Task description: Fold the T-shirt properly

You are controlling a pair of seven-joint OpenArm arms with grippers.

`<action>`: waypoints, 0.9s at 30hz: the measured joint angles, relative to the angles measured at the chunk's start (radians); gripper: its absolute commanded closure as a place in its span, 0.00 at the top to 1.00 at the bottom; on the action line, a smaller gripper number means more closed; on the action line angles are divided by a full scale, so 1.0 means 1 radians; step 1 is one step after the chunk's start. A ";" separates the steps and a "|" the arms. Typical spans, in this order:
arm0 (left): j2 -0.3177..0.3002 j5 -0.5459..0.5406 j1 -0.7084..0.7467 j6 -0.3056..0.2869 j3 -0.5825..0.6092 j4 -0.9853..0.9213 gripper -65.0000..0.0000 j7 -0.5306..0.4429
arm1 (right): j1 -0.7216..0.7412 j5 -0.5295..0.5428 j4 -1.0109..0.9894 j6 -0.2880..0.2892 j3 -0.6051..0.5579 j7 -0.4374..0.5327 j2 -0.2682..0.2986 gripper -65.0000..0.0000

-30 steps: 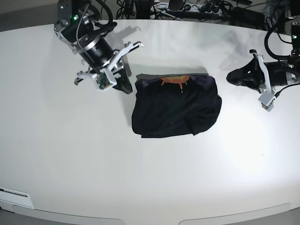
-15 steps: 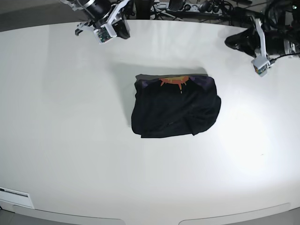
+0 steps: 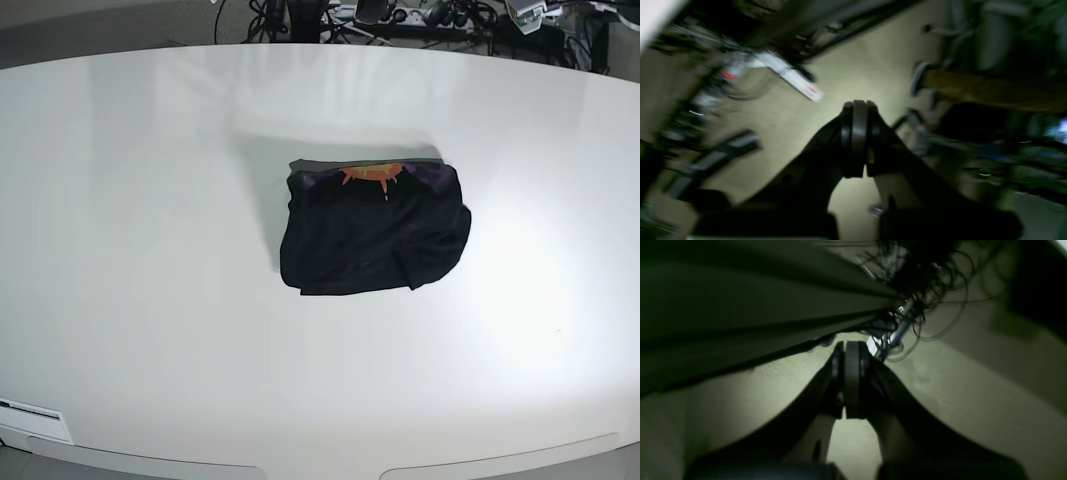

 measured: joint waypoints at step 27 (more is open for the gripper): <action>0.249 1.009 -0.757 -0.002 0.641 -1.527 0.00 -0.948 | 0.414 -0.145 -1.152 -0.024 0.004 0.365 0.043 0.00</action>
